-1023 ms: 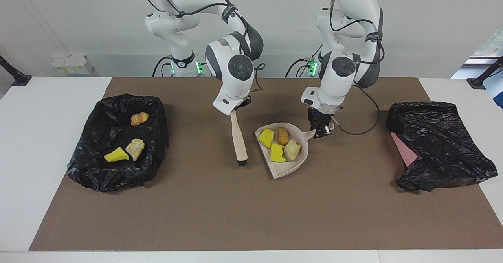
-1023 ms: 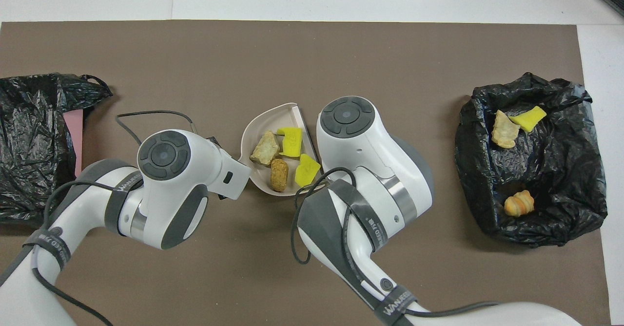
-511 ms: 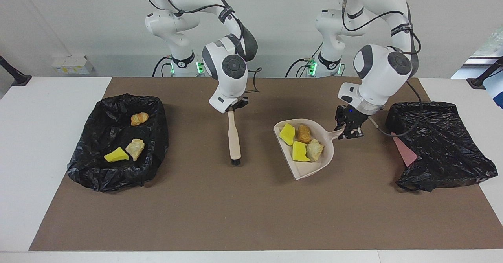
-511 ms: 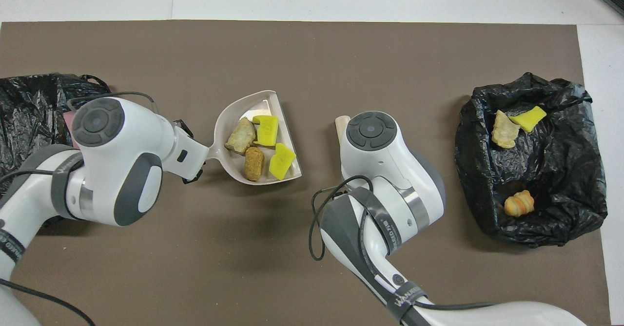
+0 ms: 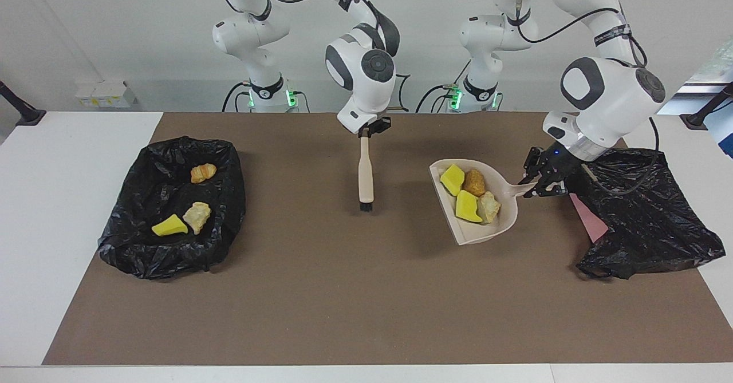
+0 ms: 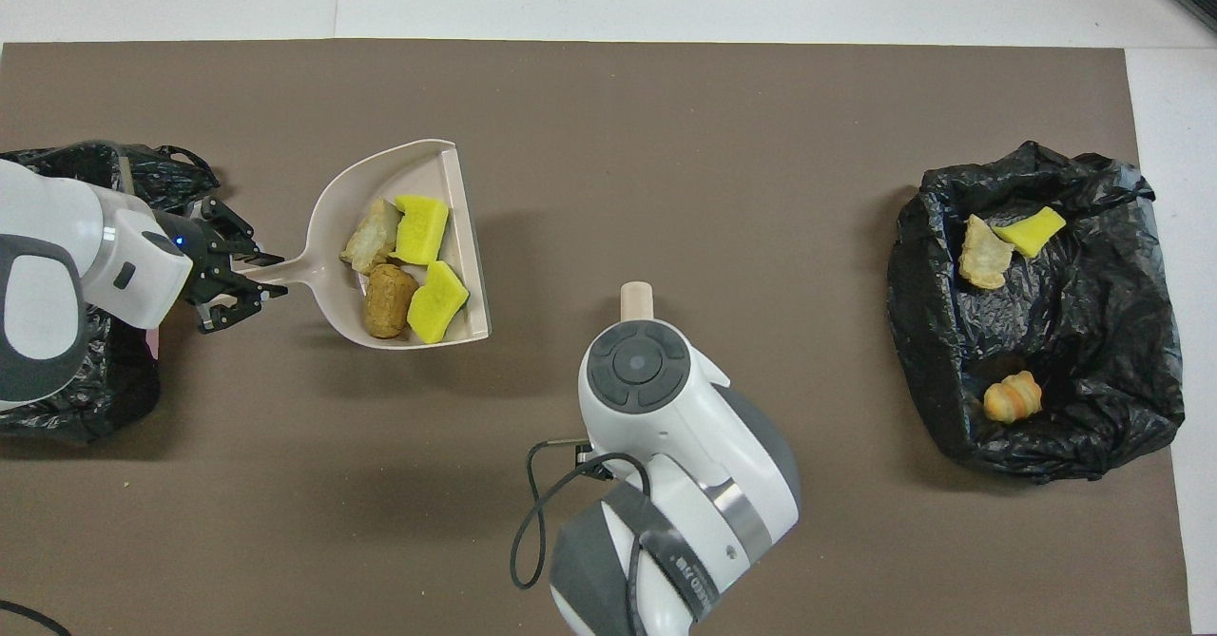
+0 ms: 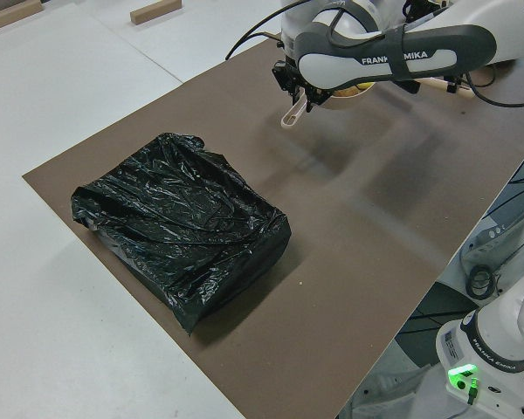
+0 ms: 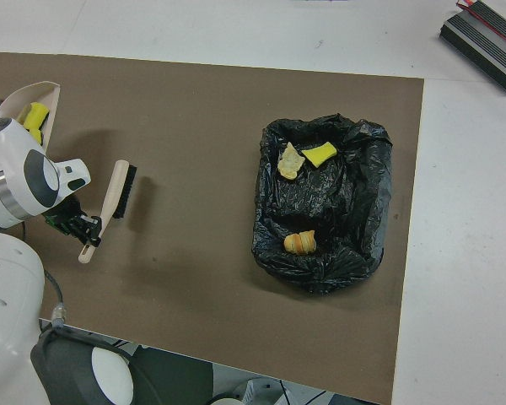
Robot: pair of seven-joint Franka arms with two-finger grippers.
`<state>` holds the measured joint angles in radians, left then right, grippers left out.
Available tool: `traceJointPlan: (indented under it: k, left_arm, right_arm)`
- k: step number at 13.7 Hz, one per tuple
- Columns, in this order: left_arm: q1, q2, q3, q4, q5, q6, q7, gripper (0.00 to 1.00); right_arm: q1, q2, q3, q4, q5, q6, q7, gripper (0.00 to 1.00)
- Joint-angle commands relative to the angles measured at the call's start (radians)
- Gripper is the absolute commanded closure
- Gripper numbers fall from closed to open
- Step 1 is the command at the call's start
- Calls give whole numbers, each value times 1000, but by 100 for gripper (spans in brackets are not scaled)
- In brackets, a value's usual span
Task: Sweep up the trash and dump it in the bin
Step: 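Carry the loaded dustpan with the left gripper over the nearer trash bag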
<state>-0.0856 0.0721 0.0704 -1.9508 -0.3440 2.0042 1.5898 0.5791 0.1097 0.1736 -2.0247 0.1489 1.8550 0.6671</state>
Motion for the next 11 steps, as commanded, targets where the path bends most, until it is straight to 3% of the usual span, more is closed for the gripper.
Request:
traceJointPlan:
  k: [1, 4, 11]
  left_arm:
    - [53, 1, 5, 120, -7, -148, 36, 100]
    - [136, 2, 3, 162, 40, -198, 85, 100]
    - [360, 87, 3, 338, 229, -288, 315, 100]
  right_arm:
    - [47, -143, -2, -205, 55, 117, 8, 100]
    - [89, -200, 0, -307, 96, 186, -9, 100]
    - [94, -202, 0, -328, 100, 217, -12, 100]
